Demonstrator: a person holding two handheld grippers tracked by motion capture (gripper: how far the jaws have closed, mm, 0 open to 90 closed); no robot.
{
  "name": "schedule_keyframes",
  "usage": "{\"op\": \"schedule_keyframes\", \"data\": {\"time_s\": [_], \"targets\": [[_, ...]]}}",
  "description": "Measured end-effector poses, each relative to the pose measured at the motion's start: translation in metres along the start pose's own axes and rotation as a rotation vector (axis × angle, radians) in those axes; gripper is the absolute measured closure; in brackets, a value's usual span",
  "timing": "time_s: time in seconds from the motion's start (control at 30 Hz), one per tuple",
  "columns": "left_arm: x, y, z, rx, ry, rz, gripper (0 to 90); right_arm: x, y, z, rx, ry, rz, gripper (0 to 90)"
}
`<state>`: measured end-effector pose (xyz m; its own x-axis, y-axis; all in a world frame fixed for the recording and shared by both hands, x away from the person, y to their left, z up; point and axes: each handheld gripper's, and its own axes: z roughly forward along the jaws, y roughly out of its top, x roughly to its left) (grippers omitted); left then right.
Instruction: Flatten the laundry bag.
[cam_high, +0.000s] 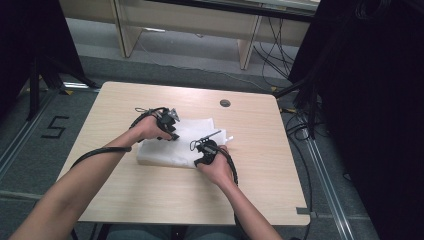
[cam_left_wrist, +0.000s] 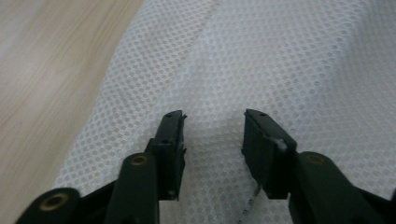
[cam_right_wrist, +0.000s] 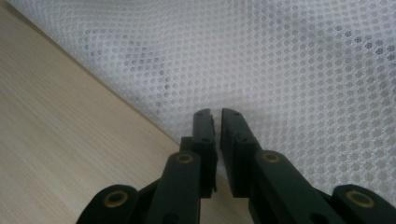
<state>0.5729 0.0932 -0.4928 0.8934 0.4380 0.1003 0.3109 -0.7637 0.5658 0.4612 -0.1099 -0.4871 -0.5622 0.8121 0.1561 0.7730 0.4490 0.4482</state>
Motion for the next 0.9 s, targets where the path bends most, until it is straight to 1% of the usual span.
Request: {"op": "schedule_keyframes", "data": {"time_s": [0.07, 0.1, 0.13, 0.17, 0.2, 0.23, 0.27, 0.3, 0.37, 0.4, 0.43, 0.47, 0.5, 0.53, 0.57, 0.6, 0.63, 0.67, 0.7, 0.73, 0.77, 0.8, 0.83, 0.87, 0.9], "targets": [[-0.003, 0.001, 0.0, 0.01, -0.002, 0.027, 67.6, 0.0, 0.001, 0.001, -0.004, -0.011, -0.008, 84.7], [-0.005, 0.003, 0.0, 0.021, -0.003, 0.041, 73.1, 0.0, 0.001, 0.001, -0.006, -0.007, -0.013, 84.3], [-0.005, 0.004, -0.001, 0.042, -0.003, 0.064, 76.5, 0.001, 0.001, 0.002, -0.013, -0.006, -0.006, 84.1], [-0.007, 0.004, -0.001, 0.043, -0.005, 0.061, 79.2, 0.001, 0.001, 0.002, -0.006, -0.005, 0.0, 83.6], [-0.009, 0.005, 0.0, 0.045, -0.003, 0.07, 79.2, 0.001, 0.001, 0.002, -0.006, -0.005, 0.0, 83.6], [-0.012, 0.005, 0.0, 0.047, 0.005, 0.1, 85.7, 0.001, 0.001, 0.002, -0.013, -0.007, 0.001, 83.4], [-0.013, 0.004, 0.0, 0.043, 0.016, 0.108, 89.2, 0.001, 0.002, 0.001, 0.005, 0.001, 0.004, 83.3], [-0.013, 0.004, 0.0, 0.043, 0.016, 0.108, 89.6, 0.001, 0.002, 0.001, 0.004, 0.003, 0.005, 83.3], [-0.015, 0.002, 0.0, 0.021, 0.029, 0.082, 89.8, 0.001, 0.003, 0.001, 0.002, -0.003, -0.002, 83.3], [-0.015, 0.002, 0.0, 0.021, 0.029, 0.082, 89.9, 0.001, 0.003, 0.001, 0.002, -0.003, -0.002, 83.3], [-0.014, 0.0, 0.0, 0.004, 0.024, 0.046, 90.0, 0.002, 0.003, 0.001, 0.003, 0.003, 0.006, 83.2], [-0.014, 0.0, 0.0, 0.004, 0.024, 0.046, 90.0, 0.002, 0.003, 0.001, 0.003, 0.003, 0.006, 83.2], [-0.013, -0.001, -0.001, -0.016, 0.018, 0.01, 90.0, 0.001, 0.003, 0.002, -0.001, -0.002, -0.015, 82.1], [-0.013, -0.001, -0.001, -0.016, 0.018, 0.01, 90.0, 0.001, 0.003, 0.002, -0.001, -0.002, -0.015, 82.1], [-0.012, -0.001, -0.002, -0.015, 0.016, 0.008, 90.0, 0.003, 0.003, 0.001, 0.009, 0.001, 0.013, 81.1], [-0.011, 0.0, -0.004, -0.025, 0.013, 0.004, 90.0, 0.003, 0.003, 0.0, 0.014, -0.01, 0.019, 80.8], [-0.011, 0.0, -0.004, -0.025, 0.013, 0.004, 90.0, 0.003, 0.003, 0.0, 0.014, -0.01, 0.019, 80.8], [-0.011, 0.0, -0.006, -0.034, 0.011, 0.002, 90.0, 0.003, 0.003, 0.0, 0.009, -0.013, 0.007, 80.4], [-0.011, 0.001, -0.008, -0.036, 0.009, 0.002, 90.0, 0.002, 0.003, 0.0, -0.002, 0.003, -0.013, 80.0], [-0.011, 0.002, -0.01, -0.045, 0.008, 0.001, 90.0, 0.002, 0.003, 0.0, 0.001, 0.0, -0.001, 79.6], [-0.011, 0.004, -0.012, -0.058, 0.013, 0.002, 90.0, 0.002, 0.003, 0.0, -0.015, -0.004, 0.001, 78.7], [-0.012, 0.005, -0.014, -0.066, 0.009, 0.002, 90.0, 0.002, 0.003, 0.0, -0.015, -0.004, 0.001, 78.7], [-0.012, 0.007, -0.017, -0.073, 0.008, 0.005, 90.0, 0.001, 0.004, -0.001, -0.005, -0.009, -0.003, 78.3], [-0.014, 0.009, -0.022, -0.084, 0.006, 0.012, 90.0, 0.001, 0.004, -0.001, -0.011, -0.012, -0.015, 77.1], [-0.014, 0.009, -0.022, -0.084, 0.006, 0.012, 90.0, 0.001, 0.004, -0.001, -0.011, -0.012, -0.015, 77.1]]}}
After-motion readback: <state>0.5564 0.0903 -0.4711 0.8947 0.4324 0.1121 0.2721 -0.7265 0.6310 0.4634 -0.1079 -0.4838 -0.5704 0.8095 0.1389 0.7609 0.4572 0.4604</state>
